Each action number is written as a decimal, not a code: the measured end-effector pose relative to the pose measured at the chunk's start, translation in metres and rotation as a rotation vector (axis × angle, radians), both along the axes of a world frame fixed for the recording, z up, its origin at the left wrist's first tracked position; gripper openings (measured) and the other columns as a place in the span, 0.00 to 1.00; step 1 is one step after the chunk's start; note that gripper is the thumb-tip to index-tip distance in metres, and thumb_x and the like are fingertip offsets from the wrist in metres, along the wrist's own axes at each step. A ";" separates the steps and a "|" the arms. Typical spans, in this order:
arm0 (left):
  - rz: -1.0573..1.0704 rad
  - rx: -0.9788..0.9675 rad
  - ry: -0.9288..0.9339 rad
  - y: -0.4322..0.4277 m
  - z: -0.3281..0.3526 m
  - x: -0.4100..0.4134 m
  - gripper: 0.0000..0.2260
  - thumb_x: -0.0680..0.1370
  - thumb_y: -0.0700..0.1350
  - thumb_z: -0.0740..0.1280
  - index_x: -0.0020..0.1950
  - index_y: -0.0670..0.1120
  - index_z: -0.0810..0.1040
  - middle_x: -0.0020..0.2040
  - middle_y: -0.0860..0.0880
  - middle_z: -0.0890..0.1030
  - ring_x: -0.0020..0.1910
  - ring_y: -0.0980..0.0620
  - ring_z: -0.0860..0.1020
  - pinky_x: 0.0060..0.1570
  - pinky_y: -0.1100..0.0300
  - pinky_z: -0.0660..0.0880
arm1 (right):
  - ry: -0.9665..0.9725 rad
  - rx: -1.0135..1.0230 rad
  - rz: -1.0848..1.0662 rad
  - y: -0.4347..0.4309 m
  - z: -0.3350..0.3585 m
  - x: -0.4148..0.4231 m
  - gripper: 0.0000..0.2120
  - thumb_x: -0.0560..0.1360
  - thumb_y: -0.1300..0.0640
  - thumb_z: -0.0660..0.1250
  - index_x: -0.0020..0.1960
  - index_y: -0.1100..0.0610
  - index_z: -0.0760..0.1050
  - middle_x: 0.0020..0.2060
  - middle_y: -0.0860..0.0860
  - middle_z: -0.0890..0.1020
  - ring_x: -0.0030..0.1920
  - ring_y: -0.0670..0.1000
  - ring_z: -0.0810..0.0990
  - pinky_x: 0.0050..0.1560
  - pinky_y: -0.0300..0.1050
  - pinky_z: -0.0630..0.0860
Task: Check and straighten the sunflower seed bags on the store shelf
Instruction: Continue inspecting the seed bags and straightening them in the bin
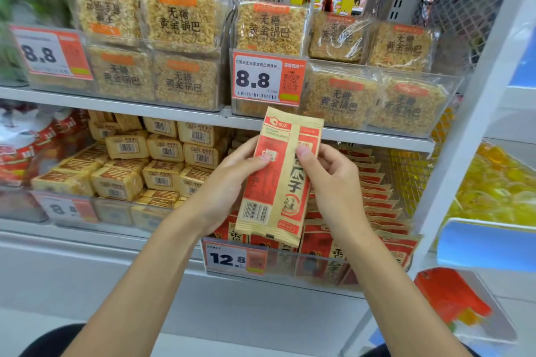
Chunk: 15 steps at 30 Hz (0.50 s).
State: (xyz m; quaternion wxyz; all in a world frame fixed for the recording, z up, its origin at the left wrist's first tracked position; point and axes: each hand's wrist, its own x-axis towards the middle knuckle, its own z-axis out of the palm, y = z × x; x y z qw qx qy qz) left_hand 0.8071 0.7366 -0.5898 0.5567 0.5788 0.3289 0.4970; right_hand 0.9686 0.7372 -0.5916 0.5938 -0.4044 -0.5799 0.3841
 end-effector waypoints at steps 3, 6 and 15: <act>-0.011 -0.011 0.025 0.001 -0.002 0.001 0.14 0.82 0.46 0.59 0.66 0.56 0.75 0.55 0.49 0.85 0.52 0.50 0.84 0.50 0.55 0.81 | 0.019 -0.012 -0.002 0.002 -0.002 0.003 0.06 0.78 0.57 0.68 0.51 0.59 0.80 0.43 0.51 0.87 0.42 0.48 0.86 0.39 0.38 0.79; -0.022 -0.012 0.035 0.000 -0.001 -0.001 0.14 0.82 0.46 0.59 0.66 0.56 0.75 0.55 0.49 0.85 0.52 0.51 0.84 0.49 0.56 0.80 | 0.006 -0.007 0.007 0.003 -0.001 0.005 0.06 0.77 0.56 0.68 0.51 0.58 0.80 0.43 0.52 0.87 0.42 0.49 0.86 0.40 0.40 0.79; 0.063 0.380 0.342 -0.011 0.011 0.009 0.22 0.78 0.53 0.69 0.71 0.60 0.69 0.65 0.61 0.77 0.64 0.63 0.76 0.63 0.59 0.74 | -0.158 0.064 0.093 -0.010 0.008 -0.006 0.22 0.75 0.40 0.66 0.67 0.45 0.71 0.57 0.39 0.79 0.58 0.38 0.78 0.55 0.37 0.75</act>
